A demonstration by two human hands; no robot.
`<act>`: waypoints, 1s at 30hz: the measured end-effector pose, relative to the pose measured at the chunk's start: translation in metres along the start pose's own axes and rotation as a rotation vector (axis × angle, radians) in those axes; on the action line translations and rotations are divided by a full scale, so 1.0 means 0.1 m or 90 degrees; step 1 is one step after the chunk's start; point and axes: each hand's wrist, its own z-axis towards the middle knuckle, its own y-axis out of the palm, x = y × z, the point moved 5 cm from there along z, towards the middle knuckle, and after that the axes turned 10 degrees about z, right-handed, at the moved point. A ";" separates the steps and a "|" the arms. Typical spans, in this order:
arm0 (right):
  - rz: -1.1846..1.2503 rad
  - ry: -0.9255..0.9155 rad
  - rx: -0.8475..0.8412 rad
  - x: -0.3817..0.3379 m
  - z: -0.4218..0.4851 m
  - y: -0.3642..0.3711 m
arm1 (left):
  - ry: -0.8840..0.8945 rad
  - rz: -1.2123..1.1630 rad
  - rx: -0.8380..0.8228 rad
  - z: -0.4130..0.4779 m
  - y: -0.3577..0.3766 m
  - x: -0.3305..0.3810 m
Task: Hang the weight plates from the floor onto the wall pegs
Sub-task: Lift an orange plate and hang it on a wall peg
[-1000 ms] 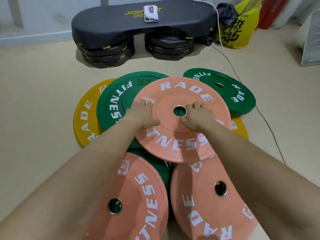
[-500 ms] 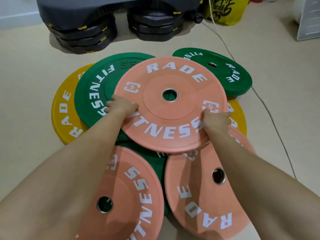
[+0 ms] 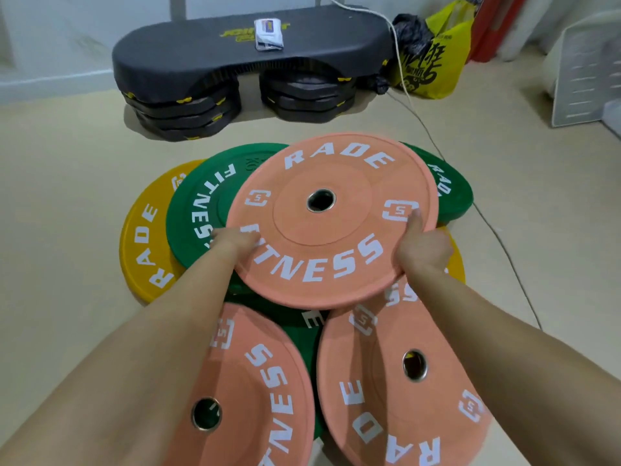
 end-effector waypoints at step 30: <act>0.061 -0.508 -0.150 -2.48 -0.28 -0.26 | 0.311 -0.382 0.242 -0.76 -2.03 0.50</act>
